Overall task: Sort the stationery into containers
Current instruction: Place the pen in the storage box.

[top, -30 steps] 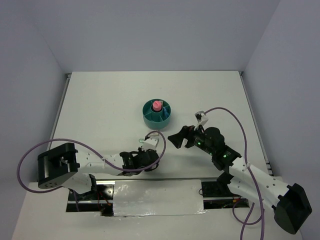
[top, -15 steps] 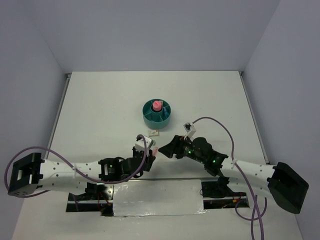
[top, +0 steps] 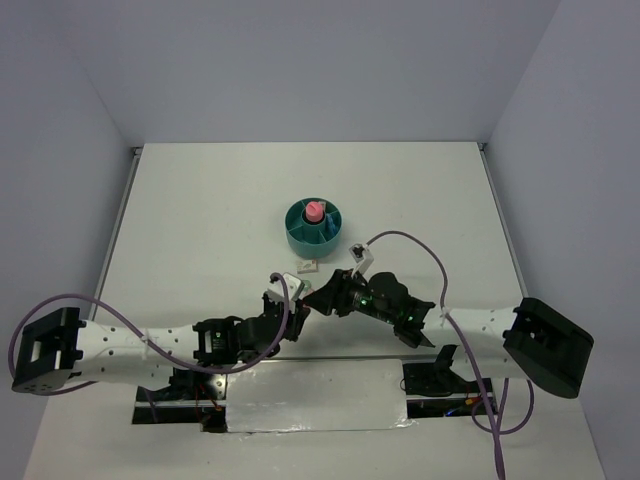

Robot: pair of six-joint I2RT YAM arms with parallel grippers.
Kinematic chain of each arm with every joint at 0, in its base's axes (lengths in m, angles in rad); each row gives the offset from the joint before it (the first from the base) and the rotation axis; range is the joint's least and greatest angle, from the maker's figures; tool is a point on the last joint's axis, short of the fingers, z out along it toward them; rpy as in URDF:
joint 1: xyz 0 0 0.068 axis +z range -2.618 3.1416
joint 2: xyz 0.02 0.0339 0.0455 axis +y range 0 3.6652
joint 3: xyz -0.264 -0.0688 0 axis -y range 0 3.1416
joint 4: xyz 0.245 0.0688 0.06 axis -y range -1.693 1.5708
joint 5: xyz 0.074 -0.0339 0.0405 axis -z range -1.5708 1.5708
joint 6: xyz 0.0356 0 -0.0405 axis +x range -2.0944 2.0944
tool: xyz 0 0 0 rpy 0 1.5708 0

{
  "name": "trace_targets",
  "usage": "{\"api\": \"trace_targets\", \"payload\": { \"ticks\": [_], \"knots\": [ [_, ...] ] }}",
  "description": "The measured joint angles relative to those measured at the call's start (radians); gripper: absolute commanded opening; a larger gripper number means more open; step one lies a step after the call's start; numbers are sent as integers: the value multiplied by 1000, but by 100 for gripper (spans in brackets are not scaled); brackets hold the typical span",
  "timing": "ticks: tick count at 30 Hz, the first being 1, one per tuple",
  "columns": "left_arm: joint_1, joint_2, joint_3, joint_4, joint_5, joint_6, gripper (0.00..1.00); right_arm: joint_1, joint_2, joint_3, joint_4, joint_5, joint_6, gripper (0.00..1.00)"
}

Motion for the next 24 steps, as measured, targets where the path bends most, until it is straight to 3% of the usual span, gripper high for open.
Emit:
{"api": "trace_targets", "payload": {
  "ticks": [8,13,14,15,16,18,19,24],
  "knots": [
    [-1,1,0,31,-3,6,0,5,-29,2,26,16,-2,59],
    [0,-14,-17,81,20,29,0,7,-3,34,26,19,-5,40],
    [0,-16,-20,89,24,37,0,7,8,42,27,18,-6,32],
    [0,-16,-23,97,29,44,2,8,22,48,30,19,-7,16],
    [0,-17,-26,102,32,48,13,8,33,53,29,19,-16,0],
    [0,-19,-34,106,34,50,48,8,45,58,31,19,-14,0],
    [0,-20,-35,105,33,51,96,9,47,60,31,18,-15,0],
    [-1,-21,-21,52,-2,21,99,-25,-11,87,-47,57,-129,0]
  ]
}}
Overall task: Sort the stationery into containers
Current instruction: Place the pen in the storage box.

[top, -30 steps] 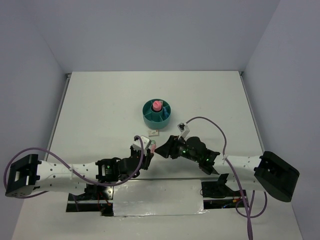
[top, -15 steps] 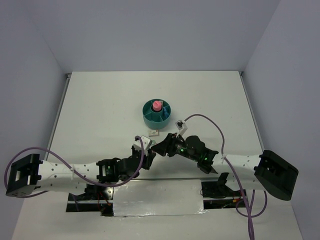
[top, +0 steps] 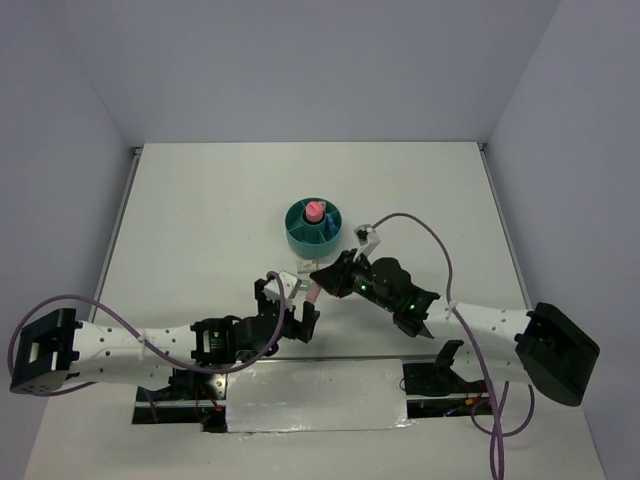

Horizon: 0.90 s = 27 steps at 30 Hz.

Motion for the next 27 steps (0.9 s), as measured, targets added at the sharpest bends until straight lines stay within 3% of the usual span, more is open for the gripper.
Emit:
{"api": "trace_targets", "payload": {
  "ticks": [7,13,19,27],
  "knots": [
    [18,35,139,-317,-154,-240,99,-202,-111,133,-130,214,-277,0],
    [62,50,151,-480,-193,-383,99,-255,-11,262,-127,385,-459,0],
    [128,45,151,-494,-169,-414,99,-273,155,378,-121,425,-560,0],
    [189,44,132,-423,-115,-367,99,-275,315,432,-86,409,-579,0]
  ]
}}
